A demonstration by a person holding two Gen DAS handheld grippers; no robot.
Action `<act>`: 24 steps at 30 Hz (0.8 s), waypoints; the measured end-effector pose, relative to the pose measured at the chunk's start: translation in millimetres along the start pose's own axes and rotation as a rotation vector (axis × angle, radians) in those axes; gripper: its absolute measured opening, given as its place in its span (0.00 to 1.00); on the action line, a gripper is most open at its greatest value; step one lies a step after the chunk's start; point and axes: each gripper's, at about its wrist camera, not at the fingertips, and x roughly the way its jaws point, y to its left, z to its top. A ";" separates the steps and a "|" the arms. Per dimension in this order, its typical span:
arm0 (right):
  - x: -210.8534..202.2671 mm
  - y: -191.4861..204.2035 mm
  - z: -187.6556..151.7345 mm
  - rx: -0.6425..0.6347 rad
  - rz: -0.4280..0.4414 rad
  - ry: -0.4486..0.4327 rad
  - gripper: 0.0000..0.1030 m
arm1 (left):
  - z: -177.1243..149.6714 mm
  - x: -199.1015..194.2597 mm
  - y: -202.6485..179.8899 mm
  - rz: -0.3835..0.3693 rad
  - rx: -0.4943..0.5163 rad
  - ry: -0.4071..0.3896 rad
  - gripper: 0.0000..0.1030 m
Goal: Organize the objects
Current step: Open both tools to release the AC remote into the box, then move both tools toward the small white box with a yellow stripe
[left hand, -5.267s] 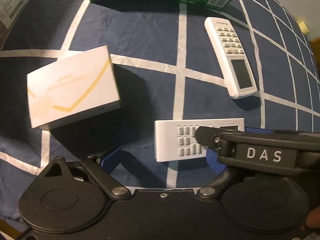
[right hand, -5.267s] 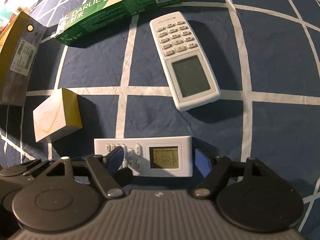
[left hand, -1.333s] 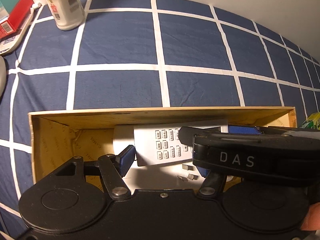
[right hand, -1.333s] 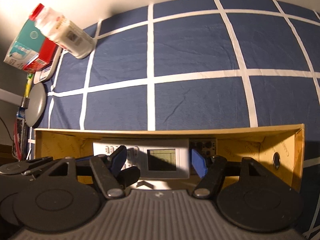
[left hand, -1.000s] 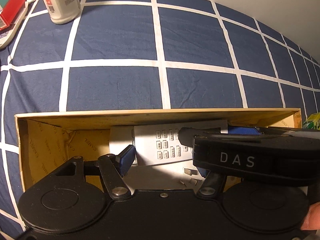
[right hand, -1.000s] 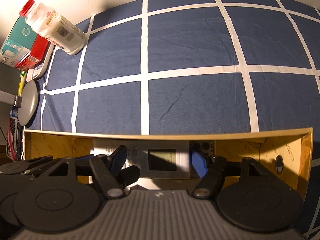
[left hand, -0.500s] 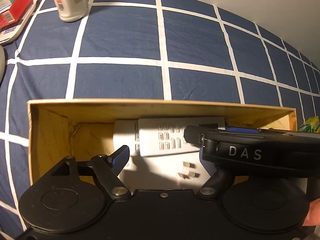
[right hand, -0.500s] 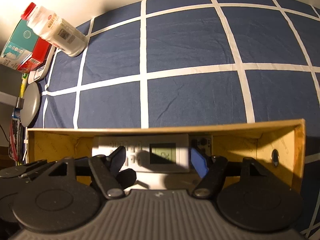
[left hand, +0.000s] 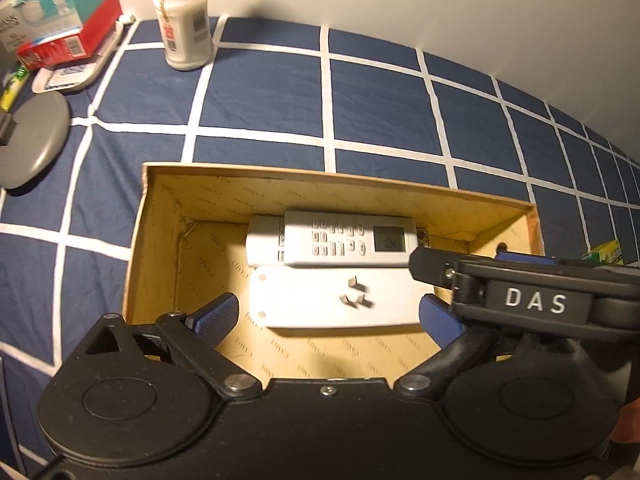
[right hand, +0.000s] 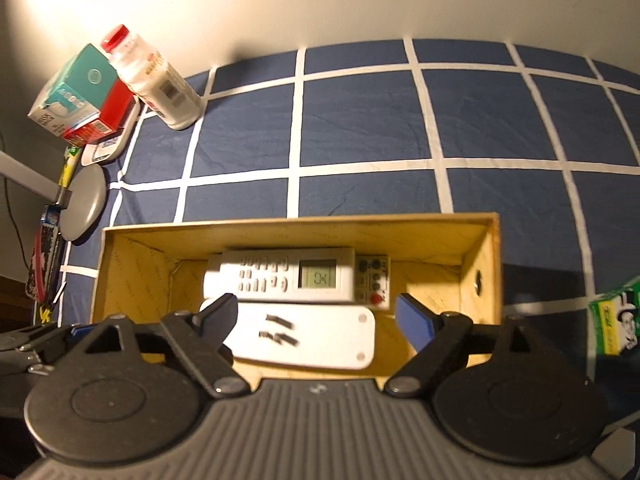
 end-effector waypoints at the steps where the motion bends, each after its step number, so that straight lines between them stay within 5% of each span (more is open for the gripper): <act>1: -5.7 -0.1 -3.0 -0.002 -0.001 -0.007 0.85 | -3.7 -5.3 -1.5 -0.001 0.001 -0.009 0.94; 16: -89.4 -19.3 -50.4 0.012 0.008 -0.112 1.00 | -65.8 -58.3 -29.0 0.026 0.025 -0.079 1.00; 24: -110.7 -40.2 -76.5 0.018 -0.013 -0.126 1.00 | -93.6 -62.9 -44.6 0.020 0.030 -0.074 1.00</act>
